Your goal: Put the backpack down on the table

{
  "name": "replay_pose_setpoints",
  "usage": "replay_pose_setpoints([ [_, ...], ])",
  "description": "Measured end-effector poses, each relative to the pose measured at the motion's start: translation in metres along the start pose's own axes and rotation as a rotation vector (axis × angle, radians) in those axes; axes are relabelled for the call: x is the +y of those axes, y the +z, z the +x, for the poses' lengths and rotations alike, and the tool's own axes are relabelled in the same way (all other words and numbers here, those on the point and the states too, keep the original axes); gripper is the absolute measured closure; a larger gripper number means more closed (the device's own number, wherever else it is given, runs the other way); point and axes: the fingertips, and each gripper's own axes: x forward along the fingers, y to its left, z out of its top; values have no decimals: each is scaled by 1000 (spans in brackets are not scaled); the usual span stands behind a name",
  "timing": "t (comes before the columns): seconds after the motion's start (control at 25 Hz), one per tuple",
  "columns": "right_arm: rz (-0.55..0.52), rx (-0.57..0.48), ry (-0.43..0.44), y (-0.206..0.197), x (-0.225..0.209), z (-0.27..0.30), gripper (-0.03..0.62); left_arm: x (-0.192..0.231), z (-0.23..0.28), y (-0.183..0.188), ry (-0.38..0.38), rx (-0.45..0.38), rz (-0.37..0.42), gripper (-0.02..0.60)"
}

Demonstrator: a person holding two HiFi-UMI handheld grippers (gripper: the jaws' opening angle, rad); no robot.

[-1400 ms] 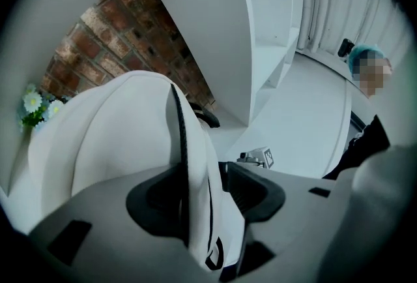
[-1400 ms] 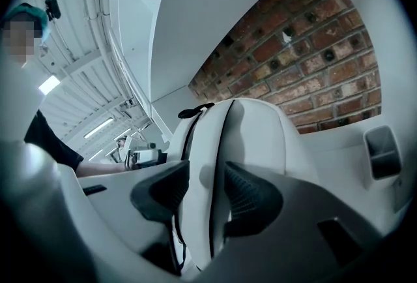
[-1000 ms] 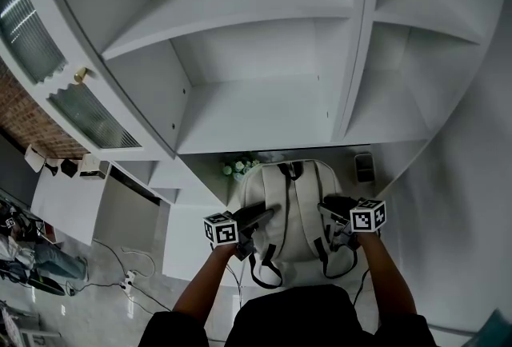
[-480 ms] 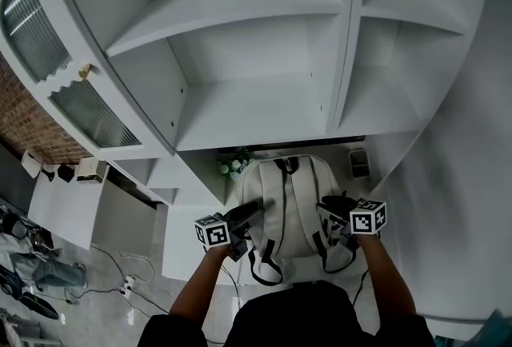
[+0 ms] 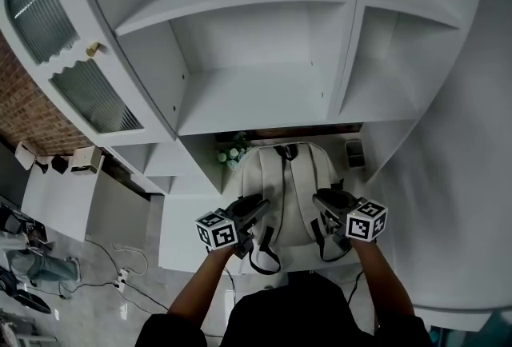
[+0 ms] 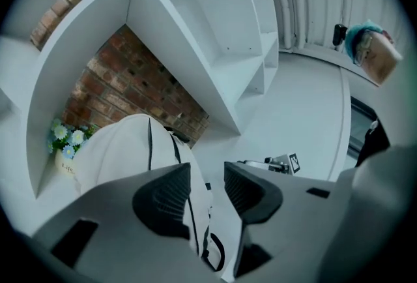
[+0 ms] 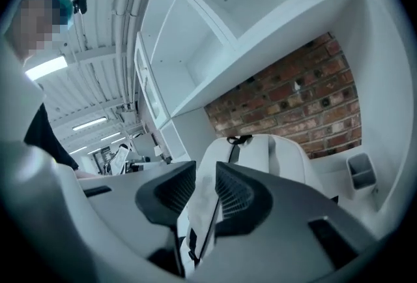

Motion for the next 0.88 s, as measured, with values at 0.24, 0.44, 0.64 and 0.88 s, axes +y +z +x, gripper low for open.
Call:
replay_pose_setpoints([
  [0.24, 3, -100, -86, 5, 18, -12, 527, -24, -20, 4, 30, -61, 18, 502],
  [0.44, 114, -156, -181, -4, 37, -28, 562, -56, -40, 5, -1, -86, 106, 555],
  [0.64, 85, -163, -288, -8, 74, -38, 566, -79, -61, 2, 61, -122, 127, 563],
  [0.88, -12, -119, -394, -30, 118, -50, 566, -115, -73, -16, 92, -133, 166, 563],
])
